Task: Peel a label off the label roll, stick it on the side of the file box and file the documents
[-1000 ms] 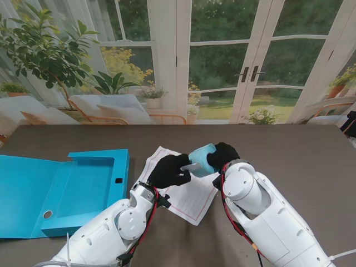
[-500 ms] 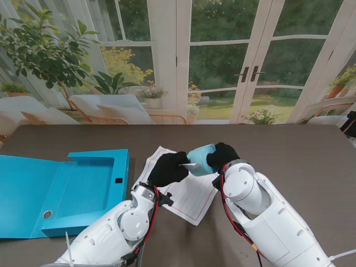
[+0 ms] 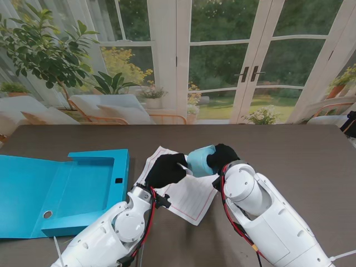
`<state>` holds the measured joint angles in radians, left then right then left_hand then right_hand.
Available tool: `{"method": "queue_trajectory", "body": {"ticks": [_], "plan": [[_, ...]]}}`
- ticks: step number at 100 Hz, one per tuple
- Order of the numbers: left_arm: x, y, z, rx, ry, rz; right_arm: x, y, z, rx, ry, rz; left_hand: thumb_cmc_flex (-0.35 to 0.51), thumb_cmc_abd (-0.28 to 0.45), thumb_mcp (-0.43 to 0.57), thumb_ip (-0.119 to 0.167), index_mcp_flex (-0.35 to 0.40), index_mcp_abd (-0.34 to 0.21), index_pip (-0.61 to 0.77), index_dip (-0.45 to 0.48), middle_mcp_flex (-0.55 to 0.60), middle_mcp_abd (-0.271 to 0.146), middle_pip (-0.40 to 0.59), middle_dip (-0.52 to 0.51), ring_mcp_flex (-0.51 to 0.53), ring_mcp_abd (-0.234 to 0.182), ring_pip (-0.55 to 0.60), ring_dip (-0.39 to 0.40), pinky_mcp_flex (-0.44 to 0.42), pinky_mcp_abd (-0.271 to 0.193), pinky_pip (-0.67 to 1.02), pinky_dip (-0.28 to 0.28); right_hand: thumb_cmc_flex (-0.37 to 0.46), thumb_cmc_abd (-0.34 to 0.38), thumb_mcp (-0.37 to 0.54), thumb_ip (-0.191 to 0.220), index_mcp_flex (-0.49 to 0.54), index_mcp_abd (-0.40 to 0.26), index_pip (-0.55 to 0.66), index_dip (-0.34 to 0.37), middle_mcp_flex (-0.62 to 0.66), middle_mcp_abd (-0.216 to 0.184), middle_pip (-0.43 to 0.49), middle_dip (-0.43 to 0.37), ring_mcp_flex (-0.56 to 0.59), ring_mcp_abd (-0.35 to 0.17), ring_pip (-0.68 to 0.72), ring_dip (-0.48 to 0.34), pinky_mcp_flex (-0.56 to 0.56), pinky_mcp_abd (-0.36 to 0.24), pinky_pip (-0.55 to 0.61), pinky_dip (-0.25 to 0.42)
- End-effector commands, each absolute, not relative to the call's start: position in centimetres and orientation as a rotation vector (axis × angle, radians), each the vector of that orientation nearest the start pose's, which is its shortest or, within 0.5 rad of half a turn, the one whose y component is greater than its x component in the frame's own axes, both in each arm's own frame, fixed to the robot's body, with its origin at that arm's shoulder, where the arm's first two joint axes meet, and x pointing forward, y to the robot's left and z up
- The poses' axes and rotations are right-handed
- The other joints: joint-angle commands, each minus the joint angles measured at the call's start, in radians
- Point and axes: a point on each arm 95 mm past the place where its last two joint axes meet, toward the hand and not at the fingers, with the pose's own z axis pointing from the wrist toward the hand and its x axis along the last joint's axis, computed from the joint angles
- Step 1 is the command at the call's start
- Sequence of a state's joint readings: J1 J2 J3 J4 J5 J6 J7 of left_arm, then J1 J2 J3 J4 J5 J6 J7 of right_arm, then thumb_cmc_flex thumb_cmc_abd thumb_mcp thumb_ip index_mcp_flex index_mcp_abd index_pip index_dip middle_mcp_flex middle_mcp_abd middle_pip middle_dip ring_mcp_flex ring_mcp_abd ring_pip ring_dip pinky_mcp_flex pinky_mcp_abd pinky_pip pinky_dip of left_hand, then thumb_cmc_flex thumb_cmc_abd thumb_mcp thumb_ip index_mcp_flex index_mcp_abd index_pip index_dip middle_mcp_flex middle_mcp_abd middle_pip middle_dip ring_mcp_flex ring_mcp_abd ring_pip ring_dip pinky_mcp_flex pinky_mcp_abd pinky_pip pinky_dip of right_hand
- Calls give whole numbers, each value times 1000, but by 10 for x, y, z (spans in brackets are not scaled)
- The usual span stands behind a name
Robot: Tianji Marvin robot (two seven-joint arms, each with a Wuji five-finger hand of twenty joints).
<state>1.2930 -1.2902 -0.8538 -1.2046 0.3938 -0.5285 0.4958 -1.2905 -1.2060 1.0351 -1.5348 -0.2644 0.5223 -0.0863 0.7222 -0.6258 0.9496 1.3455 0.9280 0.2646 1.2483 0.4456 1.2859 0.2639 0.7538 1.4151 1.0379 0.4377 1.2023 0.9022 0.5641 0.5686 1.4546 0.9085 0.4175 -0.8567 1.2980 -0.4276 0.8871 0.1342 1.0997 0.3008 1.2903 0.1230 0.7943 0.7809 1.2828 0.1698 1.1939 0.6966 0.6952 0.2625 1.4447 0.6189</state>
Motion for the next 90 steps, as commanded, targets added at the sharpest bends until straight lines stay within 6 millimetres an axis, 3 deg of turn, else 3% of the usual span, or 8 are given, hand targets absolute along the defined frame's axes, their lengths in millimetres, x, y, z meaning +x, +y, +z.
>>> {"method": "queue_trajectory", "body": {"ticks": [1, 42, 90], "plan": [[419, -121, -338, -1399, 963, -2528, 463, 54, -289, -2650, -1229, -2028, 23, 7, 15, 35, 22, 24, 3, 15, 34, -14, -6, -1, 16, 81, 4, -2, 14, -12, 58, -18, 49, 67, 138, 52, 99, -172, 119, 81, 20, 23, 14, -4, 23, 1, 3, -4, 172, 20, 53, 1], [413, -108, -332, -1435, 975, -2496, 472, 41, -292, -2685, -1326, -2045, 18, 17, 20, 32, 9, 34, -1, 39, 28, -4, -9, 15, 3, 91, 11, 12, -2, -3, 55, -12, 49, 67, 136, 52, 98, -173, 119, 81, 18, 23, 15, -5, 23, -4, 0, -6, 168, 17, 50, 0], [403, -79, -330, -1509, 1051, -2345, 490, 9, -298, -2665, -1714, -2098, 21, 16, 34, 38, -6, 42, 3, 50, 22, -3, -6, 25, 2, 95, 21, 14, -2, 7, 52, 4, 35, 77, 133, 52, 94, -191, 121, 82, 17, 9, 17, -6, 25, -19, -1, -6, 169, 5, 46, -4]]}}
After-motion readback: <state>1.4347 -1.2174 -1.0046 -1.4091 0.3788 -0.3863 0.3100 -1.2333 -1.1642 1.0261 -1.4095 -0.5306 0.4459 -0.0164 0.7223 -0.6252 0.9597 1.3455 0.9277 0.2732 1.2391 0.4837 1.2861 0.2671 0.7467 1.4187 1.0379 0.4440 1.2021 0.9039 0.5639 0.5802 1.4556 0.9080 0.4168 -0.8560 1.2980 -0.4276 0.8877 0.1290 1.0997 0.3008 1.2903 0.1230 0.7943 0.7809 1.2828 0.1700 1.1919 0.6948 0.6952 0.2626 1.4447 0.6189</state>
